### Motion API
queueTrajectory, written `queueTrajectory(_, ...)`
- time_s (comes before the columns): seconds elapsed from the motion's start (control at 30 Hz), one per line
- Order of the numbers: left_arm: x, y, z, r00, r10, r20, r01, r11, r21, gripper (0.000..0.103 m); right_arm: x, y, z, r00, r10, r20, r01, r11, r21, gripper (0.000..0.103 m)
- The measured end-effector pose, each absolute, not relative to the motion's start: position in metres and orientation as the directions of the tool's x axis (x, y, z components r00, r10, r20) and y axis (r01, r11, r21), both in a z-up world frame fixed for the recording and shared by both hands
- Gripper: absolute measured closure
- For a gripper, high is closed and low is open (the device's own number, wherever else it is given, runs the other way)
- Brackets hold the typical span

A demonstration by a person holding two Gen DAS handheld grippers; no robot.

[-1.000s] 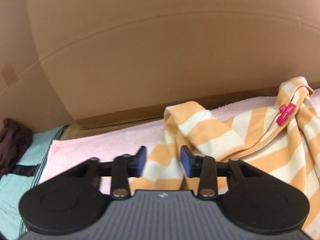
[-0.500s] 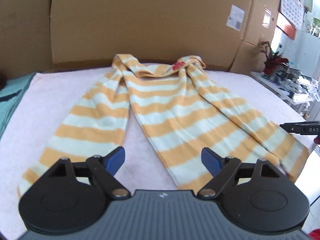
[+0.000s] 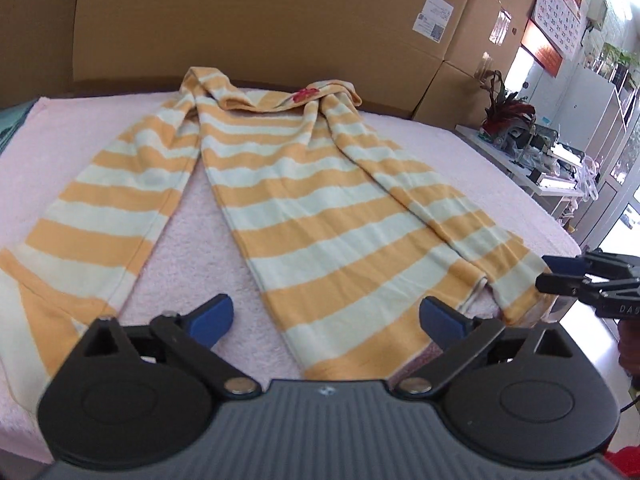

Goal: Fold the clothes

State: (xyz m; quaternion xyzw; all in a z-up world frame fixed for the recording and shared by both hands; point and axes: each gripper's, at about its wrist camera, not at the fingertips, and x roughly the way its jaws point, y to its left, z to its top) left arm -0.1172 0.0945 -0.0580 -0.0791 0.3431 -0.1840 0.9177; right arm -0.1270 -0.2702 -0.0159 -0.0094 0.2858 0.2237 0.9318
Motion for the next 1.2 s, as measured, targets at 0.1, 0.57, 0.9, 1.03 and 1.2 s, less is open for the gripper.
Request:
queueTrajectory(0.1,-0.115,0.087,-0.058,0.698,-0.422,-0.579,0.292,0.906,-0.308,0.016,-0.122,-0.256,-0.029,0.765,0.336,-0.550,-0.368,0.928,0.055,0.049)
queueTrajectory(0.57,-0.097,0.107,-0.061,0.706,-0.454,-0.544,0.221,0.870,-0.440,0.103,-0.080,-0.272,0.017,0.861,0.272,-0.430,-0.358,0.924,-0.131,0.099)
queueTrajectory(0.9,-0.095,0.126,-0.059,0.732,-0.407,-0.546,0.175,0.887,-0.427,0.103,-0.026,-0.312,0.035,0.936,-0.055,-0.347,0.023,0.995,-0.096,0.028)
queueTrajectory(1.03,-0.092,0.119,-0.063,0.726,-0.405,-0.555,0.184,0.893,-0.412,0.103,-0.037,-0.302,0.019,0.917,0.035,-0.398,-0.068,0.995,-0.068,0.039)
queueTrajectory(1.2,-0.088,0.118,-0.064,0.716,-0.428,-0.551,0.192,0.880,-0.434,0.103,-0.107,-0.228,-0.016,0.846,0.304,-0.438,-0.406,0.899,-0.162,0.046)
